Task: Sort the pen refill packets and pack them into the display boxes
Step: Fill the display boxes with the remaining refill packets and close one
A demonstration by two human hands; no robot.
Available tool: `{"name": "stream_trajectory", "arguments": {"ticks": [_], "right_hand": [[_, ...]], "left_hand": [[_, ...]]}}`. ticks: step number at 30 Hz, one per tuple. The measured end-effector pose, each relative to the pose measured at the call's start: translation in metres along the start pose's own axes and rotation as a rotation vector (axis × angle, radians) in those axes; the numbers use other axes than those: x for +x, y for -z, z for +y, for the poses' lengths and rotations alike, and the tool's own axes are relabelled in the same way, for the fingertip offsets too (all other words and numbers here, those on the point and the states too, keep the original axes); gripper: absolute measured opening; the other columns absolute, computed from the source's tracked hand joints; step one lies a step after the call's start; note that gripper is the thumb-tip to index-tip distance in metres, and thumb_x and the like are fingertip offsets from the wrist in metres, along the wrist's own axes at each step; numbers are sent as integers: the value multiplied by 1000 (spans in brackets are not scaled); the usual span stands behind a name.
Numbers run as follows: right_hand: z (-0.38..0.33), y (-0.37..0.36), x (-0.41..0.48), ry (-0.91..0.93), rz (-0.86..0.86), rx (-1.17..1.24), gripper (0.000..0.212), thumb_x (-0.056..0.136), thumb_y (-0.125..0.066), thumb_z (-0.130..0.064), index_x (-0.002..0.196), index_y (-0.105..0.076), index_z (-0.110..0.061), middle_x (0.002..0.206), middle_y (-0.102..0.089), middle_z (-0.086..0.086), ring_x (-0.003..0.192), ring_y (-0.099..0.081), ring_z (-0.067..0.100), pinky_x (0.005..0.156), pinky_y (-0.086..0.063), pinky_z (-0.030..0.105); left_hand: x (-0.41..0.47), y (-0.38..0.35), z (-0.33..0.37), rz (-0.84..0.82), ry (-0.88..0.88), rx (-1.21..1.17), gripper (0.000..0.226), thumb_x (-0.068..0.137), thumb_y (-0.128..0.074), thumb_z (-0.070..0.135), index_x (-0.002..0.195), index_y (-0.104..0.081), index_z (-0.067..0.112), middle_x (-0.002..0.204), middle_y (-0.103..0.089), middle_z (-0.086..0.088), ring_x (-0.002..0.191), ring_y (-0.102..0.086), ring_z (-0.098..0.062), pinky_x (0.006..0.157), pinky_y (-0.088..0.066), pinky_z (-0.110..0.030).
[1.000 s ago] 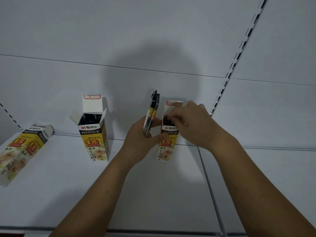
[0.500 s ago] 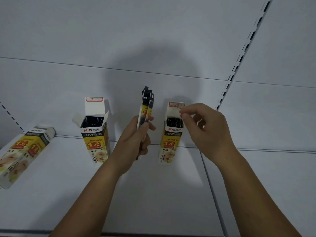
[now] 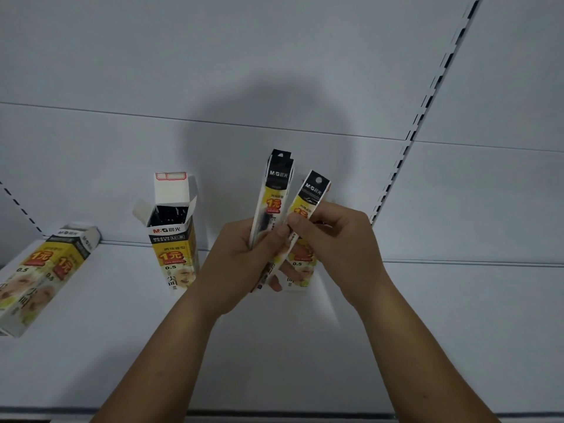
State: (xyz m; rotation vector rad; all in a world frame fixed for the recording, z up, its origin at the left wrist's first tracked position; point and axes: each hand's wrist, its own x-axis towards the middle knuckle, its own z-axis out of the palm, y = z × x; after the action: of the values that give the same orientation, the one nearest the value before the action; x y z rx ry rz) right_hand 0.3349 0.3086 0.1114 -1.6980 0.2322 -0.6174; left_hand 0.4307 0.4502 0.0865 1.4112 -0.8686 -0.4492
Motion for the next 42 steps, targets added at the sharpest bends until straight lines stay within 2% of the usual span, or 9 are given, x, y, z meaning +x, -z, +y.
{"name": "stream_trajectory", "arguments": {"ticks": [6, 12, 20, 25, 29, 32, 36, 40, 42], "right_hand": [[-1, 0, -7, 25, 5, 8, 11, 93, -72, -13, 98, -81, -18, 92, -80, 6, 84, -72, 40, 75, -61, 45], [0, -1, -10, -32, 14, 48, 12, 96, -71, -16, 104, -80, -12, 100, -81, -1, 89, -78, 21, 78, -65, 36], [2, 3, -13, 12, 217, -24, 16, 97, -71, -18, 87, -78, -7, 74, -76, 2, 56, -65, 5, 53, -48, 16], [-18, 27, -6, 147, 327, 53, 11, 100, -65, -14, 99, -75, -9, 85, -79, 6, 73, -76, 25, 60, -55, 31], [-47, 55, 13, 314, 441, -24, 6, 97, -71, -14, 96, -74, -10, 79, -78, 5, 74, -76, 34, 60, -57, 35], [-53, 61, 31, 338, 416, -131, 11, 96, -73, -18, 97, -74, -7, 80, -77, 13, 75, -75, 36, 61, -58, 34], [-39, 56, 44, 321, 300, -241, 7, 96, -74, -16, 90, -75, -14, 79, -76, 13, 73, -73, 33, 61, -59, 33], [-25, 55, 48, 293, 225, -256, 4, 96, -72, -10, 94, -75, -13, 78, -77, -11, 69, -74, 9, 61, -53, 17], [-21, 54, 49, 276, 200, -264, 6, 96, -72, -10, 94, -74, -15, 78, -77, -14, 68, -73, 5, 60, -53, 14]], "left_hand": [[-3, -1, 1, -27, 109, -159, 60, 106, -31, 51, 96, -73, 9, 66, -67, -20, 46, -56, -24, 48, -42, -28], [-2, -5, 5, 23, 59, -111, 37, 108, -44, 37, 111, -74, 15, 92, -79, -14, 72, -78, -35, 50, -61, -38], [1, -9, -1, 86, 86, -59, 38, 104, -48, 42, 101, -78, 19, 87, -80, -11, 76, -79, -32, 57, -65, -42], [4, -2, -13, 147, 54, -19, 43, 105, -45, 42, 94, -68, 7, 80, -77, -11, 64, -75, -30, 49, -57, -32], [14, 2, -24, 335, -26, 133, 41, 101, -52, 48, 82, -61, 12, 66, -63, 2, 53, -54, -10, 50, -42, -21], [27, 1, -31, 285, 21, 231, 23, 89, -79, 37, 98, -65, 21, 90, -71, 13, 65, -57, 1, 63, -51, -17], [40, -5, -42, 135, 65, 183, 59, 75, -93, 29, 126, -63, 25, 120, -72, 15, 62, -58, 8, 71, -47, -26], [48, -10, -51, 128, 73, 153, 57, 74, -94, 22, 124, -67, 24, 114, -75, 15, 95, -68, 4, 77, -47, -25], [48, -10, -52, 126, 54, 173, 45, 78, -91, 20, 116, -70, 29, 111, -75, 19, 90, -67, 7, 75, -46, -24]]}}
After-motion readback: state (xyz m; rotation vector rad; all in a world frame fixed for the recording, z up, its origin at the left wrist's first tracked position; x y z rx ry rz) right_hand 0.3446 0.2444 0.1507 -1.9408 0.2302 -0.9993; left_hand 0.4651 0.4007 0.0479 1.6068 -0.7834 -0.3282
